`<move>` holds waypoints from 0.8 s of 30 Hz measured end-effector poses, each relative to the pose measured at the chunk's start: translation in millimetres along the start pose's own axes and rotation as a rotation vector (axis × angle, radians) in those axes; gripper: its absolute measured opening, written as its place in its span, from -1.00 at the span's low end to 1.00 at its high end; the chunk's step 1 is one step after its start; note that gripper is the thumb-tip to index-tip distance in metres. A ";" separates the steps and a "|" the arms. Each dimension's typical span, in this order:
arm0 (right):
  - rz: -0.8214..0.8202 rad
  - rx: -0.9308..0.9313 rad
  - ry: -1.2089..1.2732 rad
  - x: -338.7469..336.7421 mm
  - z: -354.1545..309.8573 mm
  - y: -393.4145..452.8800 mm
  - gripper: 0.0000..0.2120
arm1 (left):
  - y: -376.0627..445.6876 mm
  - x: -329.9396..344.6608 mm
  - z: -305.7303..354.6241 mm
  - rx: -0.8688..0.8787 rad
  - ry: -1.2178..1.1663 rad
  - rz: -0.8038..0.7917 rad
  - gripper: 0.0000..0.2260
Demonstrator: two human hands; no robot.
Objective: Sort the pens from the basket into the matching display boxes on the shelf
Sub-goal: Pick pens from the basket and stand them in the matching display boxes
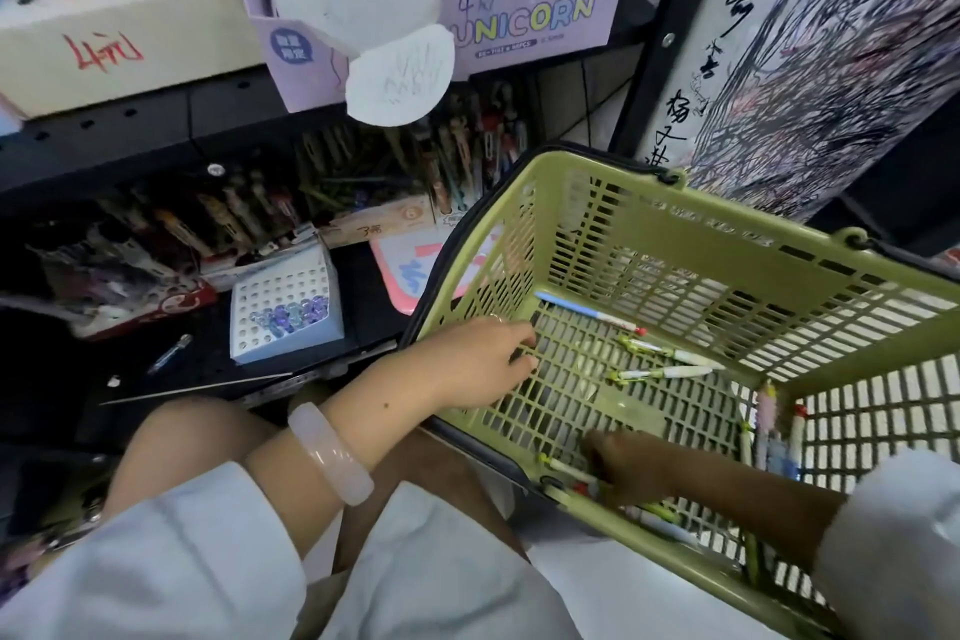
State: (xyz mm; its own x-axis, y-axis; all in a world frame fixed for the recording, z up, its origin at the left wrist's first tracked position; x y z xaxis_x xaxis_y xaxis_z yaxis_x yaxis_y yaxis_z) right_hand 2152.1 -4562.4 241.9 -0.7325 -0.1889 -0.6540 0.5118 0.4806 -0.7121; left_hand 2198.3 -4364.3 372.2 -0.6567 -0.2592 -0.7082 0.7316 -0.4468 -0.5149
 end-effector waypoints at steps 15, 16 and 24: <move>-0.022 -0.033 -0.195 16.3 4.3 6.7 -0.60 | 0.7 3.1 -0.5 -0.021 0.025 0.001 -0.63; -0.012 -0.021 -0.185 16.9 5.7 6.6 -0.63 | 0.7 3.1 -0.8 -0.021 0.022 0.000 -0.63; 0.209 0.090 -0.298 29.4 11.1 -0.1 -0.57 | -0.2 3.4 -0.7 -0.019 0.012 -0.003 -0.63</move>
State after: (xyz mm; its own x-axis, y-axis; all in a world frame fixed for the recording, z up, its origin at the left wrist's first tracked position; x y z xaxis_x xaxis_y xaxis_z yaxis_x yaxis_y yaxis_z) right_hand 2135.6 -4577.5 219.9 -0.4525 -0.3420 -0.8236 0.6834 0.4604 -0.5666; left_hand 2196.0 -4364.5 369.5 -0.6563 -0.2473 -0.7128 0.7333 -0.4312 -0.5256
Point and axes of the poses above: each hand's wrist, its own y-axis towards the middle knuckle, its own x-axis out of the palm, z = x × y, the point moved 2 cm from there along y, towards the middle knuckle, and after that the axes turned 5 degrees about -y, right-handed, at the moved point
